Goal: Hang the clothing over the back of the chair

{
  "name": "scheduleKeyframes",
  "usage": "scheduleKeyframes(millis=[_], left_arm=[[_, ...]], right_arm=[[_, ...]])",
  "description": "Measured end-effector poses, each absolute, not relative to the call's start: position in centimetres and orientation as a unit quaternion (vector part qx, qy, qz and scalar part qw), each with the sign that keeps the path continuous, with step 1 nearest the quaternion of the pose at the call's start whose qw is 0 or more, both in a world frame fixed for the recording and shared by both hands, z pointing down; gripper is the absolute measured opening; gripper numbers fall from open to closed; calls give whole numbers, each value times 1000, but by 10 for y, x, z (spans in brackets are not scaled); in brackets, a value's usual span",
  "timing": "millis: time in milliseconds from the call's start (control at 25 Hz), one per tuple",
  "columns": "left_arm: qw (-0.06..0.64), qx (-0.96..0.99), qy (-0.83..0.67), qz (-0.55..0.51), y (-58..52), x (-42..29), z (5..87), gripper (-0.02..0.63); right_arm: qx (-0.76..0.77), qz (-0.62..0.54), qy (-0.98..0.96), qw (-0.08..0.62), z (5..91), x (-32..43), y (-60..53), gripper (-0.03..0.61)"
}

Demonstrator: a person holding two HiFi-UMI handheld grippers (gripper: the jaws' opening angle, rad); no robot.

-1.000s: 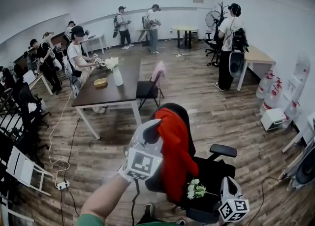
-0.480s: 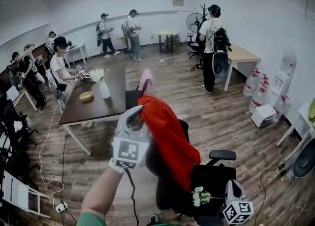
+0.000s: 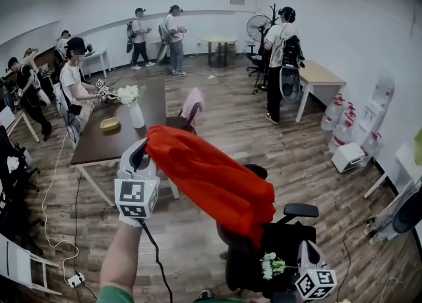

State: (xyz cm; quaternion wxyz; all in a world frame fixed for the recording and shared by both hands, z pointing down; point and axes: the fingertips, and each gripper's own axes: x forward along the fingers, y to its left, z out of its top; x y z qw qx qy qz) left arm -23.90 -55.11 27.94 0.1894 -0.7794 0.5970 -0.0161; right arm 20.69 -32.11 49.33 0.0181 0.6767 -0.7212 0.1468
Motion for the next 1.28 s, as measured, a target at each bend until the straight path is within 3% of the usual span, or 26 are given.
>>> scheduleKeyframes(millis=[200, 680, 840, 1000, 1120, 1280], left_arm=[[185, -791, 576, -84, -555, -252, 349, 66], [26, -843, 515, -155, -500, -226, 554, 98], [-17, -858, 482, -175, -469, -197, 602, 173], [-53, -860, 478, -169, -451, -188, 624, 250], [-51, -858, 484, -161, -447, -193, 620, 249], [-21, -849, 510, -133, -443, -200, 577, 191]], right_arm=[[668, 146, -729, 28, 494, 179, -330, -6], [679, 171, -712, 59, 512, 173, -316, -6], [680, 181, -707, 69, 519, 171, -307, -6], [678, 191, -706, 75, 527, 166, -303, -6], [680, 194, -703, 78, 531, 165, -298, -6], [670, 187, -715, 69, 524, 166, -295, -6]])
